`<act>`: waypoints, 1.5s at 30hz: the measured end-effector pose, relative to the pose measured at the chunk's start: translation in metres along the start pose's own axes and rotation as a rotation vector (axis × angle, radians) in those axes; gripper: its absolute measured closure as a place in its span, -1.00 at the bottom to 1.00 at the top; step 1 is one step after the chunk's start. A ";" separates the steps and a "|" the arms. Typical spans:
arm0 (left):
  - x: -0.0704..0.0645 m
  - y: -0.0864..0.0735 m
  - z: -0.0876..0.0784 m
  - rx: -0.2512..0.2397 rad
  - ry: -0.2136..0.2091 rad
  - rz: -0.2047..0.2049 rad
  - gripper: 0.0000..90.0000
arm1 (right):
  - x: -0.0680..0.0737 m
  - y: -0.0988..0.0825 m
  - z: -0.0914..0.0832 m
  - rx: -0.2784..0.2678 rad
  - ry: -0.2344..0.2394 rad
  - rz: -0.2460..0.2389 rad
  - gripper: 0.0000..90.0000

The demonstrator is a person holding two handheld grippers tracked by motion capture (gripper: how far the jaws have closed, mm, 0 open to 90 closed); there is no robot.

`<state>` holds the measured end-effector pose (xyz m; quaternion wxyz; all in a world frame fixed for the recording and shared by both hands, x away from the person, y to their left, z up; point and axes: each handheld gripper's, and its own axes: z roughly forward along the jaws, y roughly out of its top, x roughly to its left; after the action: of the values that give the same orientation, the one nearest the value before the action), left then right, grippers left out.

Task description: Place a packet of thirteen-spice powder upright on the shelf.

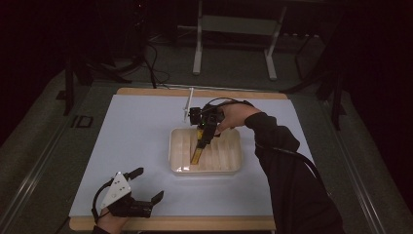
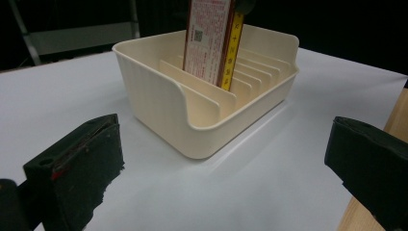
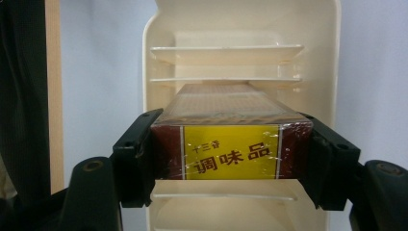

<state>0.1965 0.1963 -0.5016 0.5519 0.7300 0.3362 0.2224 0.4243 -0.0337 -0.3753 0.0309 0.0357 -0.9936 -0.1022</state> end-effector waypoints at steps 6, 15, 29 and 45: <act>0.000 0.000 0.000 -0.005 0.004 -0.004 -1.00 | 0.000 0.003 0.007 0.014 0.005 0.012 -0.30; 0.000 0.000 -0.001 -0.007 0.004 -0.003 -1.00 | 0.000 0.008 0.021 0.037 0.016 0.006 -0.29; 0.000 0.000 -0.001 -0.005 0.001 -0.001 -1.00 | 0.001 0.015 0.032 0.049 0.022 -0.004 -0.30; 0.000 0.001 0.000 -0.003 -0.001 0.004 -1.00 | 0.002 0.014 0.032 0.078 0.022 0.001 -0.48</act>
<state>0.1966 0.1959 -0.5008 0.5530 0.7299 0.3340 0.2236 0.4193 -0.0133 -0.4040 0.0406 0.0376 -0.9965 -0.0629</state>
